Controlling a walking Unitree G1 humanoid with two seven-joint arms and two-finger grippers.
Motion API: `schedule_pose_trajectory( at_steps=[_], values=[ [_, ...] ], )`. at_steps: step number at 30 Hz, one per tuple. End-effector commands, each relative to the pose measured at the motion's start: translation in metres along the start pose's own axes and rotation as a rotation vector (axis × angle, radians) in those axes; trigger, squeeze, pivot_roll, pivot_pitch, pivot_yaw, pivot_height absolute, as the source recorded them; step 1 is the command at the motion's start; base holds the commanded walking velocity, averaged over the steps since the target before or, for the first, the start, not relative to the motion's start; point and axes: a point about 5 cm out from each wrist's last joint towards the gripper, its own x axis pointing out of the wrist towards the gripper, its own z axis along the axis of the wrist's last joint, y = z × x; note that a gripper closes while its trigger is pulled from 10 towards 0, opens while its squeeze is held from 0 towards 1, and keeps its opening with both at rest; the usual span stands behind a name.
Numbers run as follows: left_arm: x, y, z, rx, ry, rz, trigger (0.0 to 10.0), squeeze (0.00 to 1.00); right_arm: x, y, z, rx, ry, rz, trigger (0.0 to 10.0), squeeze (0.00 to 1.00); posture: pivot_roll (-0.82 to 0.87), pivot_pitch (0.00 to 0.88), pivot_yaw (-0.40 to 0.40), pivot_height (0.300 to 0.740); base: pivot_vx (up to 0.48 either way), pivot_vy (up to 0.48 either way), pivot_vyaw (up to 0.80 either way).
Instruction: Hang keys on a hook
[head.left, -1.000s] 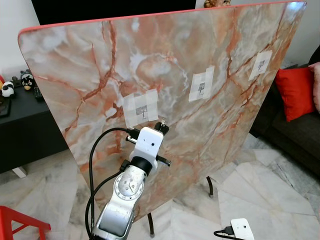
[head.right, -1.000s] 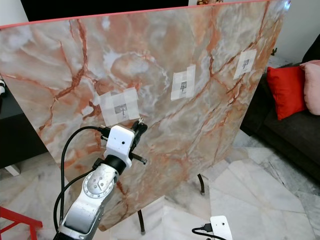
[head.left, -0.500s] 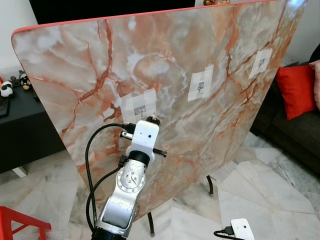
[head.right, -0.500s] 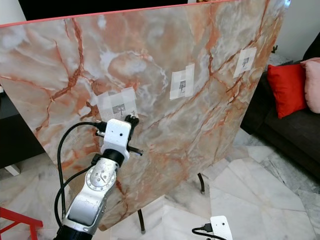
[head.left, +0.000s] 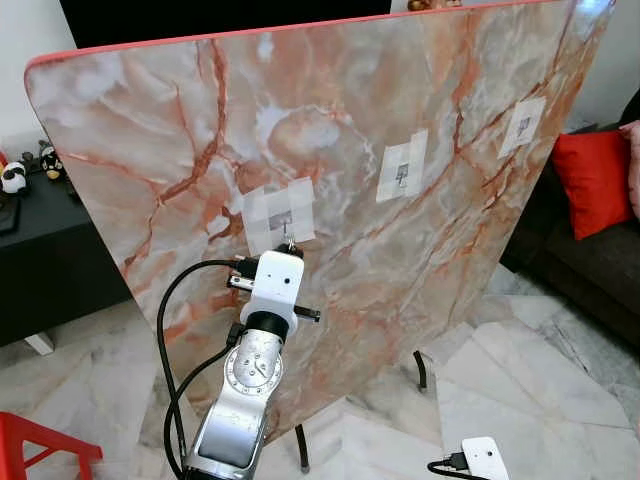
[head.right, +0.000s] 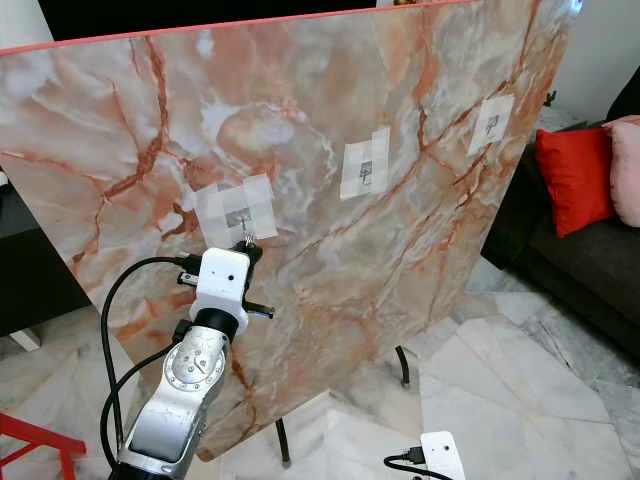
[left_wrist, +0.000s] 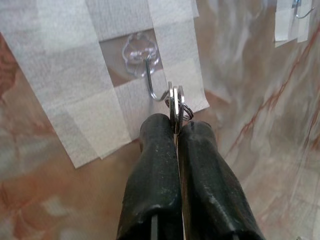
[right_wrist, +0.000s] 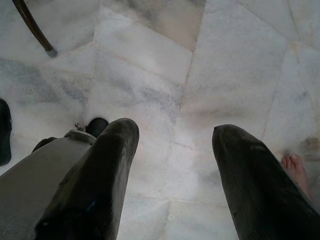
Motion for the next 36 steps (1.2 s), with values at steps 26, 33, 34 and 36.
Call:
schedule_pose_trajectory(
  at_steps=[26, 33, 34, 36],
  values=[
    [0.0035, 0.0059, 0.0162, -0.094, -0.074, -0.004, 10.0, 0.0, 0.0, -0.0011, 0.0012, -0.003, -0.003, -0.004, 10.0, 0.0, 0.05, 0.0, -0.083, 0.74, 0.0, 0.0, 0.0],
    [0.0041, 0.0049, 0.0127, -0.089, -0.051, -0.012, 10.0, 0.0, 0.0, -0.0011, 0.0011, -0.003, -0.002, -0.004, 10.0, 0.0, 0.05, 0.0, -0.083, 0.74, 0.0, 0.0, 0.0],
    [0.0042, 0.0042, 0.012, -0.087, -0.045, -0.016, 10.0, 0.0, 0.0, -0.0011, 0.0012, -0.002, -0.003, -0.004, 10.0, 0.0, 0.05, 0.0, -0.083, 0.74, 0.0, 0.0, 0.0],
    [0.0037, 0.0018, 0.0093, -0.081, -0.023, -0.033, 10.0, 0.0, 0.0, -0.0011, 0.001, -0.002, -0.003, -0.004, 10.0, 0.0, 0.05, 0.0, -0.083, 0.74, 0.0, 0.0, 0.0]
  ],
)
